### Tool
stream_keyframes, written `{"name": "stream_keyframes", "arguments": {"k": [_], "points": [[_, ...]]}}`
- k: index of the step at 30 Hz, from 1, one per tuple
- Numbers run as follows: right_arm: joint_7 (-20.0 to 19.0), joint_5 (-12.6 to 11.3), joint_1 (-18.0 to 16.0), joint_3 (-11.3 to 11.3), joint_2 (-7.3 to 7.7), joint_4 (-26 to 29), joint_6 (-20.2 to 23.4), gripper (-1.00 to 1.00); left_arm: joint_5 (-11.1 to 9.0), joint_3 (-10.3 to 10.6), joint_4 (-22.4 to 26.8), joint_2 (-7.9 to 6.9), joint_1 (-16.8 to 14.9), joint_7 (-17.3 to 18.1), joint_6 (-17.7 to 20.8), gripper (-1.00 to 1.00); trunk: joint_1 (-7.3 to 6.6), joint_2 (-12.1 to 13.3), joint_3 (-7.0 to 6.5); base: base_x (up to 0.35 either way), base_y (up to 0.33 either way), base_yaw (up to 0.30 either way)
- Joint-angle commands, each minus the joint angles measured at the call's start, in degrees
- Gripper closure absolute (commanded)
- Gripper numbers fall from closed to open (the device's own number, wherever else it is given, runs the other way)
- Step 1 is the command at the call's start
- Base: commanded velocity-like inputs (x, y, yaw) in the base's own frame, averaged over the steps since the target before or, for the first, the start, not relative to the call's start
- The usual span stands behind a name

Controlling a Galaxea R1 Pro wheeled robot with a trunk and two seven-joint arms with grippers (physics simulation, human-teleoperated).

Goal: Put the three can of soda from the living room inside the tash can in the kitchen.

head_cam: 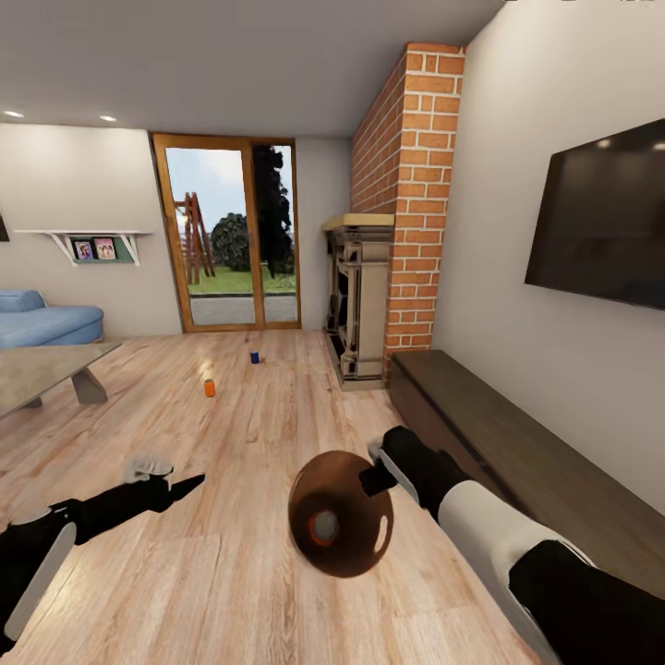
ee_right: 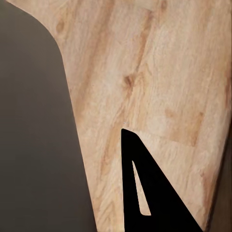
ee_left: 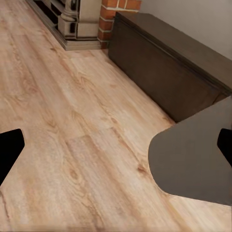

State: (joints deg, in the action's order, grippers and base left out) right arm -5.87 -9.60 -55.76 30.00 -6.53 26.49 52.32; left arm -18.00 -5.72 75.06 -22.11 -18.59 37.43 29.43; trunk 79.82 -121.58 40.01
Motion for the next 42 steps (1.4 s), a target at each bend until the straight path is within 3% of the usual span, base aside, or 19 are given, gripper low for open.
{"name": "stream_keyframes", "arguments": {"k": [1,3,4,10,11,14,17,21,23,31,32,35,38,42], "points": [[0.0,-1.5,0.9,0.0,0.39,1.7,-1.0,1.00,0.1,0.0,-1.2,0.08,0.1,0.0,-1.3,-1.00,0.00,0.0,0.00,0.000,0.000,0.000],[0.0,-1.5,2.9,0.0,1.46,5.4,-2.8,1.00,0.2,0.0,-3.5,0.20,0.2,0.2,-3.8,-1.00,0.00,0.0,0.00,0.000,0.000,0.000],[-0.1,-1.5,5.1,-0.1,2.83,9.4,-4.2,1.00,0.4,0.0,-6.0,0.27,0.3,0.3,-5.9,-1.00,0.00,0.0,0.00,0.000,0.000,0.000],[-0.4,-1.7,11.6,-0.6,7.12,21.4,-6.0,1.00,0.5,0.0,-13.7,0.37,0.3,0.4,-12.2,-1.00,0.00,0.0,0.00,0.000,0.000,0.000],[-0.5,-1.8,13.7,-1.4,8.55,25.1,-6.2,1.00,0.5,-0.1,-15.9,0.38,0.4,0.4,-14.3,-1.00,0.00,0.0,0.00,0.000,0.000,0.000],[-0.6,-1.8,16.9,-3.3,10.38,29.9,-6.4,1.00,0.5,-0.1,-18.8,0.43,0.3,0.3,-17.1,-1.00,0.00,0.0,0.00,0.000,0.000,0.000],[-0.9,-1.8,20.5,-7.0,11.86,33.6,-7.2,1.00,0.6,0.1,-22.0,0.67,0.4,0.0,-20.3,-1.00,0.00,0.0,0.00,0.000,0.000,0.000],[-1.1,-1.7,23.3,-9.6,13.11,35.1,-11.1,1.00,1.5,0.6,-25.0,1.19,0.4,-0.3,-23.0,-1.00,0.00,0.0,0.00,0.000,0.000,0.000],[-1.1,-1.8,25.0,-10.5,14.47,35.5,-14.4,1.00,2.8,0.7,-27.7,1.45,0.4,-0.9,-24.8,-1.00,0.00,0.0,0.00,0.000,0.000,0.000],[-1.1,-2.1,27.3,-11.4,16.89,34.6,-18.3,1.00,4.0,0.9,-35.7,1.84,0.3,-1.8,-29.7,-1.00,0.00,0.0,0.00,0.000,0.000,0.000],[-1.1,-2.2,28.8,-11.5,18.21,32.8,-21.8,1.00,4.3,0.9,-36.9,2.25,0.3,-2.0,-30.5,-1.00,0.00,0.0,0.00,0.000,0.000,0.000],[-1.1,-2.2,29.4,-11.5,18.56,30.6,-24.5,1.00,4.4,0.9,-37.4,2.57,0.3,-2.4,-30.8,-1.00,0.00,0.0,0.00,0.000,0.000,0.000],[-1.0,-2.3,29.7,-11.6,18.72,27.5,-26.6,1.00,4.5,1.3,-38.3,3.28,0.3,-5.4,-31.8,-1.00,0.00,0.0,0.00,0.000,0.000,0.000],[-0.9,-2.3,29.9,-11.6,18.78,23.8,-28.1,1.00,4.4,4.5,-39.5,4.95,0.3,-11.6,-33.8,-1.00,0.00,0.0,0.00,0.000,0.000,0.000]]}}
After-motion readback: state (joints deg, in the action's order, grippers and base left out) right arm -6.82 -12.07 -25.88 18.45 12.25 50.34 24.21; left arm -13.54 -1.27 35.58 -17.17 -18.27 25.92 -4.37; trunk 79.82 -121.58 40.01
